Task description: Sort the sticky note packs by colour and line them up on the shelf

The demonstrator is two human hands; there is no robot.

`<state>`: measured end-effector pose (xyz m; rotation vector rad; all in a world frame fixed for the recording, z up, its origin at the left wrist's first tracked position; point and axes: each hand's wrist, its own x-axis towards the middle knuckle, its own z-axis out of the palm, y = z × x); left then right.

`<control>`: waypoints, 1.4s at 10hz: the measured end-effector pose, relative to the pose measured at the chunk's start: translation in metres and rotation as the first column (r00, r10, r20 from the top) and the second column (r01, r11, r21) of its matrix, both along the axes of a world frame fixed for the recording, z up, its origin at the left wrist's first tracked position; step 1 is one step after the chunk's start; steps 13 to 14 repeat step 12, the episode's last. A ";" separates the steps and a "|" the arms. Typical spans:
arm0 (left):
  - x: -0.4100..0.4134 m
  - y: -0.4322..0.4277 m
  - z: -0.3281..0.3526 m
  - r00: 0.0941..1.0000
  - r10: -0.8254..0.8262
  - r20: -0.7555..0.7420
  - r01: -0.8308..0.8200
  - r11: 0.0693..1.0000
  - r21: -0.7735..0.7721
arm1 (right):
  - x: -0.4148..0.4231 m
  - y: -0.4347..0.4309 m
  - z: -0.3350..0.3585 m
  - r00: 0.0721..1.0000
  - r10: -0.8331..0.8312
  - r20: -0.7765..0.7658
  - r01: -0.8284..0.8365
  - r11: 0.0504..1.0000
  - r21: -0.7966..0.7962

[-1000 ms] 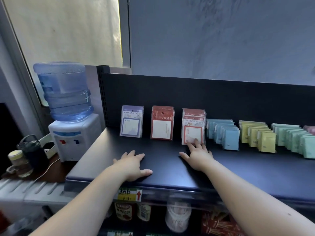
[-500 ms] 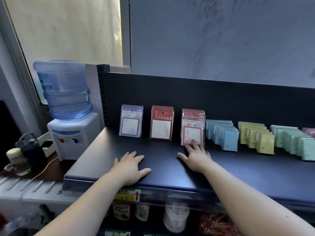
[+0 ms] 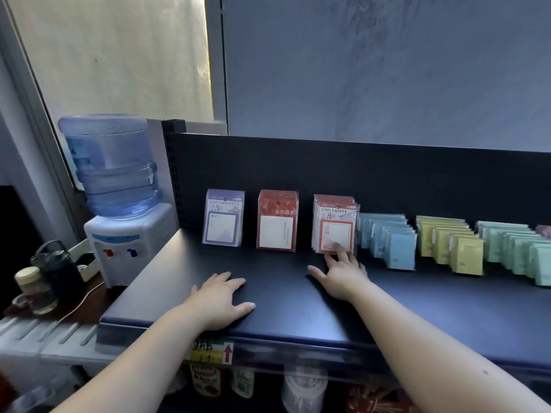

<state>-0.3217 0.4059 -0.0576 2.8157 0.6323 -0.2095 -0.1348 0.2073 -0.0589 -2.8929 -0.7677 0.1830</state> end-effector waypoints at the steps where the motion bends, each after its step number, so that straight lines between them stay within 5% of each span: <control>1: 0.020 -0.012 0.005 0.999 -0.045 0.029 0.045 0.999 -0.010 | 0.002 -0.002 0.001 1.000 0.024 0.006 -0.024 0.999 0.026; 3: 0.087 -0.072 0.019 0.972 -0.185 0.143 0.213 0.954 -0.210 | 0.015 -0.019 0.007 0.997 -0.053 0.052 0.045 0.988 0.146; 5: 0.139 -0.092 0.015 0.969 -0.093 0.231 0.163 0.938 -0.306 | 0.029 -0.033 -0.001 0.996 -0.087 -0.024 0.090 0.981 0.170; 9: 0.161 -0.098 -0.007 0.984 -0.113 0.140 0.121 0.991 -0.049 | 0.028 -0.031 -0.005 0.999 -0.029 0.020 0.026 0.986 0.165; 14: 0.150 -0.099 -0.003 0.984 -0.130 0.121 0.138 0.989 -0.061 | 0.027 -0.036 -0.004 0.999 -0.033 0.017 0.028 0.971 0.239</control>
